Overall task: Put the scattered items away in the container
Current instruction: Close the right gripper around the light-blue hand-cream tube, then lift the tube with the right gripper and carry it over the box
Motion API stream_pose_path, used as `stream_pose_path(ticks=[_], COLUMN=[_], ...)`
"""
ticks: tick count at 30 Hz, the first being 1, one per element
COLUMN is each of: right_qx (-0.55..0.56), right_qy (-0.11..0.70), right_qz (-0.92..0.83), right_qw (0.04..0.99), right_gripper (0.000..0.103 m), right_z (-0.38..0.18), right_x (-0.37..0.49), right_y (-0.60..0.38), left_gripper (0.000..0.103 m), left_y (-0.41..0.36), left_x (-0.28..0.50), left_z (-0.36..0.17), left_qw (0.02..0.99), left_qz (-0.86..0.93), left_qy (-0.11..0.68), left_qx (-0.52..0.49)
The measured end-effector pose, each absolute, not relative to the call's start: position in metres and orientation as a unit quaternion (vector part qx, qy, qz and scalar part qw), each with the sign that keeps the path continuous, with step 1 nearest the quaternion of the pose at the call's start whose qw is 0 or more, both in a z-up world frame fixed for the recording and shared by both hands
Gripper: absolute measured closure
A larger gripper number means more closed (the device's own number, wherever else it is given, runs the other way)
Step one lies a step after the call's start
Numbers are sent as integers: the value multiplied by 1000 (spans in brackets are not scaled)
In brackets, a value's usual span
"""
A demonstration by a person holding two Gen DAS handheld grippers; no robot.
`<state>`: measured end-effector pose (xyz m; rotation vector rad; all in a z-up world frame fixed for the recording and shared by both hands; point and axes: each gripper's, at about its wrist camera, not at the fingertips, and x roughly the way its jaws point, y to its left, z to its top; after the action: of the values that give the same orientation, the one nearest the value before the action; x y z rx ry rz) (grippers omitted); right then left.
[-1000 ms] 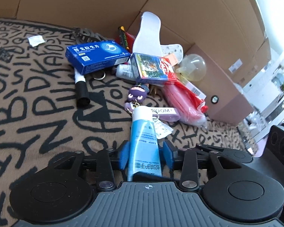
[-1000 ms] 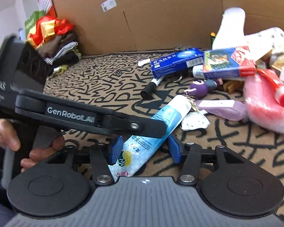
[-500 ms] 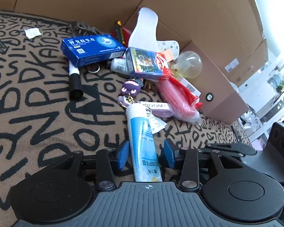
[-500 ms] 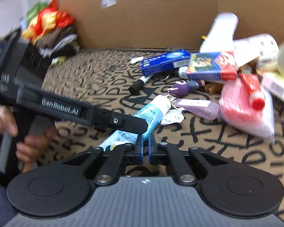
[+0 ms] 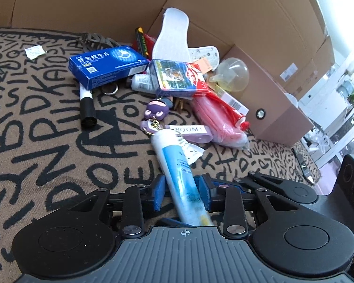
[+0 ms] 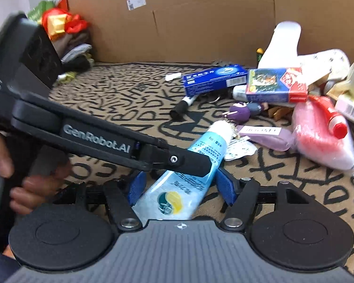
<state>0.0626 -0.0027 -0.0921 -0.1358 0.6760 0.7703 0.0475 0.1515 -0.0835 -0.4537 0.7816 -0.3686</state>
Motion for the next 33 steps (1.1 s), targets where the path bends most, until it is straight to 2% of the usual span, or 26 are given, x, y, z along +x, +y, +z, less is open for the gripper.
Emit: stream_pose_path(ticks=[1, 2, 3, 6, 12, 14, 17, 19, 20, 23, 24, 26, 28, 29, 33], right_qx=[-75, -87, -93, -110, -120, -122, -103, -84, -79, -86, -87, -83, -71, -65, -46], right_qy=[320, 317, 317, 317, 309, 305, 309, 314, 316, 309, 306, 301, 301, 301, 302], right_qz=[364, 364, 362, 357, 344, 341, 345, 349, 351, 350, 349, 348, 346, 346, 343], right_qw=[872, 872, 872, 872, 878, 881, 880, 879, 878, 880, 882, 884, 886, 886, 888], right_gripper=[32, 36, 47, 57, 58, 59, 59, 59, 59, 59, 59, 59, 59, 59, 59], right_z=[-93, -93, -93, -91, -93, -93, -93, -93, -93, -95, -95, -96, -97, -97, -95], right_x=[62, 62, 63, 66, 65, 65, 67, 69, 70, 68, 68, 68, 68, 68, 66], right_y=[-2, -2, -6, -15, -21, -19, -25, -32, -33, -30, -29, -30, -34, -36, -43], left_gripper=[56, 56, 56, 56, 47, 47, 55, 55, 54, 37, 36, 41, 53, 64, 68], left_y=[152, 151, 152, 155, 152, 147, 141, 140, 139, 136, 132, 123, 115, 114, 108], left_x=[47, 46, 46, 47, 57, 60, 58, 58, 59, 64, 64, 64, 63, 62, 59], left_z=[-84, -84, -85, -91, -94, -93, -90, -91, -92, -95, -94, -90, -87, -87, -81], left_qw=[882, 880, 880, 873, 867, 871, 879, 876, 874, 867, 871, 882, 893, 894, 897], left_qz=[-180, -182, -181, -178, -180, -175, -166, -168, -166, -165, -161, -148, -130, -125, -118], left_qy=[376, 377, 379, 381, 375, 375, 375, 378, 381, 379, 376, 373, 372, 373, 369], left_qx=[-220, -222, -223, -245, -274, -265, -245, -248, -252, -278, -270, -246, -217, -216, -213])
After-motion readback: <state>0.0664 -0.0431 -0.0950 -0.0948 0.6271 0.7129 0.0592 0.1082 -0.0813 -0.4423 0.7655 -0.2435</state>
